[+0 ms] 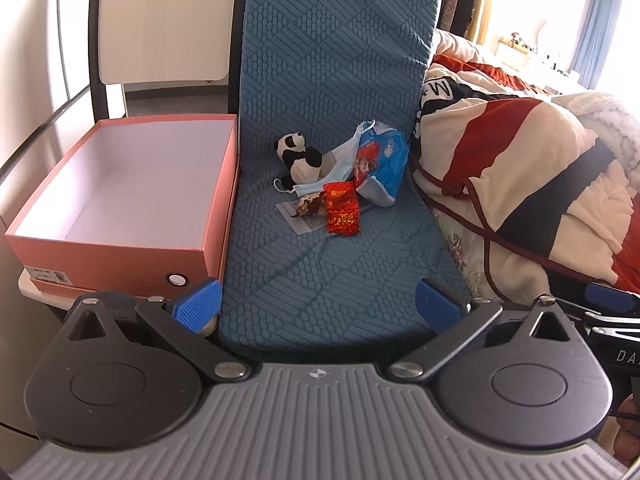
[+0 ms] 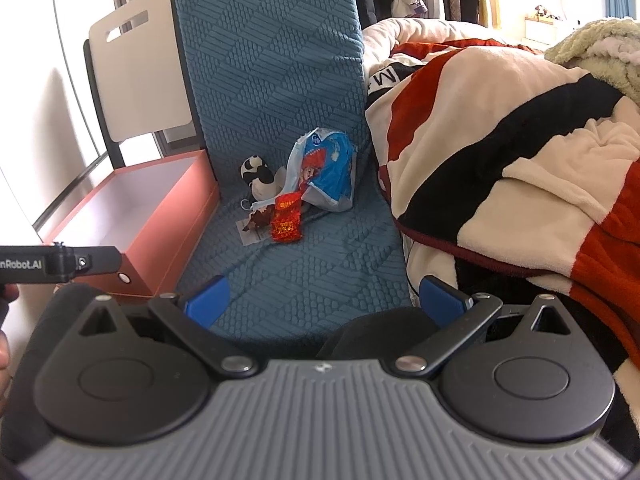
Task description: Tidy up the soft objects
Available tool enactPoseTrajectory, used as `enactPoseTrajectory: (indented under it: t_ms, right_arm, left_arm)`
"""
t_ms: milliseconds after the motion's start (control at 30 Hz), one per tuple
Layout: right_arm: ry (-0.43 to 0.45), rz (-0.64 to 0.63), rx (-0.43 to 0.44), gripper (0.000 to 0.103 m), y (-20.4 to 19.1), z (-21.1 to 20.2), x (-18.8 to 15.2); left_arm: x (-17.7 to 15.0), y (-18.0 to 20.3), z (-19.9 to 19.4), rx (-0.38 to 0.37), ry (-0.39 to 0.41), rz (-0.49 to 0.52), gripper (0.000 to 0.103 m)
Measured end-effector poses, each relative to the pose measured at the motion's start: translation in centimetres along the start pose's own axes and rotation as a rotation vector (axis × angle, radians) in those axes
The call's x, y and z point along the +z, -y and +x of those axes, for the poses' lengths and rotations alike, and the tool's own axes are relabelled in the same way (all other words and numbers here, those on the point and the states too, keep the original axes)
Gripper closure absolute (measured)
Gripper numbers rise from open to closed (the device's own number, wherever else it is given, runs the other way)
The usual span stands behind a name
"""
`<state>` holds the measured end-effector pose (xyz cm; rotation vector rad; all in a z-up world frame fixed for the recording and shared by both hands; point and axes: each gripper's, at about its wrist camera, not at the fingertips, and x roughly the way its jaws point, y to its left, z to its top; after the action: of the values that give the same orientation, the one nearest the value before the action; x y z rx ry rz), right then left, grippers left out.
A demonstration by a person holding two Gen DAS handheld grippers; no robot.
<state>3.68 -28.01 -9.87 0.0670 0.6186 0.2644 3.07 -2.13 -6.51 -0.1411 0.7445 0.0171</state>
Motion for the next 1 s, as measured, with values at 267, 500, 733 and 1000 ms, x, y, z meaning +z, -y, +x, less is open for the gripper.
enactPoseTrajectory:
  t_ms: [267,500,733,1000]
  right_arm:
    - [-0.006,0.007,0.007,0.000,0.0,0.3,0.0]
    - [-0.005,-0.002,0.012,0.000,-0.3,0.4,0.0]
    - [-0.015,-0.009,0.007,0.000,-0.1,0.9,-0.2]
    - [-0.019,-0.013,-0.004,0.000,-0.2,2.0,-0.4]
  left_arm:
    - [0.5,-1.0,-0.4,0.001,0.010,-0.012,0.000]
    - [0.1,-0.9,0.2,0.003,-0.004,0.001,0.000]
    - [0.6,-0.7,0.8,-0.004,-0.014,0.029,0.000]
    - [1.3,-0.9,2.7,-0.015,-0.023,0.003,0.000]
